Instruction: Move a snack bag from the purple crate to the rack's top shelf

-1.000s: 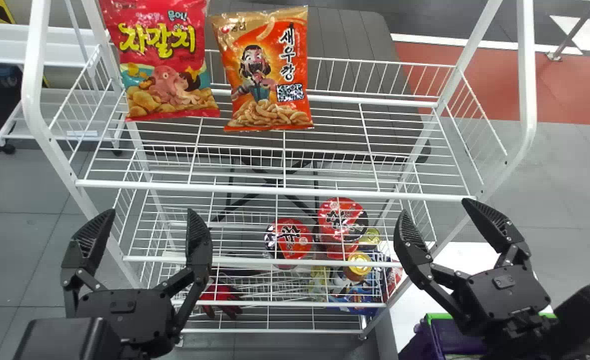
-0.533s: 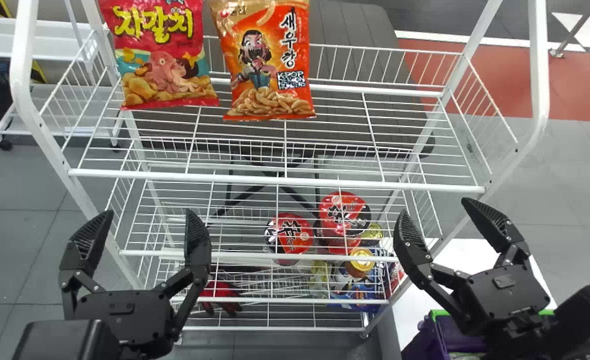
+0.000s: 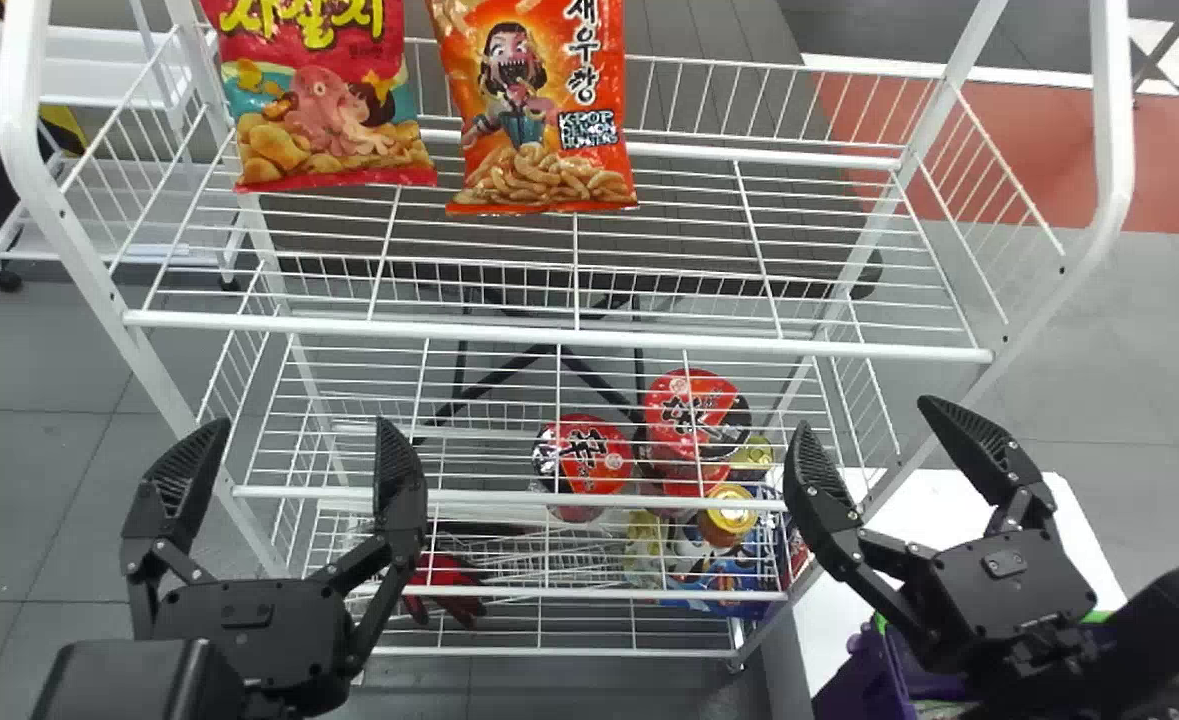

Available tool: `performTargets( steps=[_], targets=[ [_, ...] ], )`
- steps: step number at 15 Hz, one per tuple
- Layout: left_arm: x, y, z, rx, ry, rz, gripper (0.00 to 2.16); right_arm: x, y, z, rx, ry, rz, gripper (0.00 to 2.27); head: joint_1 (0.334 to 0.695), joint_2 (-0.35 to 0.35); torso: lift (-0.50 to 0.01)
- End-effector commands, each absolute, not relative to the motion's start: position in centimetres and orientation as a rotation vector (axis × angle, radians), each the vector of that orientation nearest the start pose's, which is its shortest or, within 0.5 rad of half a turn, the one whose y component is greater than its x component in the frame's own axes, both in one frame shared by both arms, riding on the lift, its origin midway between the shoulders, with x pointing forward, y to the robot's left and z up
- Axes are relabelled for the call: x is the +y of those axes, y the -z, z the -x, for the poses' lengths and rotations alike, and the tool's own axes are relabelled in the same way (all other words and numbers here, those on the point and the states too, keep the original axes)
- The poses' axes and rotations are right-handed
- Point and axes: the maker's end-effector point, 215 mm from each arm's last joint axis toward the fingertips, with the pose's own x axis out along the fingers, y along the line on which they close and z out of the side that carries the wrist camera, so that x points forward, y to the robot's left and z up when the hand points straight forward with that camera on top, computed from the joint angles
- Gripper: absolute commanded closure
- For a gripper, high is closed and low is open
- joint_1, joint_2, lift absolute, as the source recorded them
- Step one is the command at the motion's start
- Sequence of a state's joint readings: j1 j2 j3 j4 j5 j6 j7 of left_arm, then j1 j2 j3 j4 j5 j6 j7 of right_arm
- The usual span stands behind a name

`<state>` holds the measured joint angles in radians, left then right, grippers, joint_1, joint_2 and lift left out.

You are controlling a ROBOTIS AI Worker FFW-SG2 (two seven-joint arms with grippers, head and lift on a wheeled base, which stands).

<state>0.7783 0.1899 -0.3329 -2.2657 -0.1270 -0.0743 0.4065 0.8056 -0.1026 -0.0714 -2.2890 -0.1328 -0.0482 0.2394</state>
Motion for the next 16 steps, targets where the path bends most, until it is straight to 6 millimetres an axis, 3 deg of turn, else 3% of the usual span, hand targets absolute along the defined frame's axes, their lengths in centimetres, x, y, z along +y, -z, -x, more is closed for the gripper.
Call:
performTargets(
  steps=[1, 16],
  targets=[
    [14.85, 30.67, -34.52, 0.009, -0.026, -0.030, 0.14, -20.73, 30.78, -35.85, 0.034, -0.253, -0.015, 0.09, 0.695, -0.098, -0.149],
    [15.08, 30.76, -34.33, 0.009, -0.039, -0.037, 0.14, -20.58, 30.63, -35.76, 0.032, -0.260, -0.016, 0.09, 0.695, -0.091, -0.209]
  ],
)
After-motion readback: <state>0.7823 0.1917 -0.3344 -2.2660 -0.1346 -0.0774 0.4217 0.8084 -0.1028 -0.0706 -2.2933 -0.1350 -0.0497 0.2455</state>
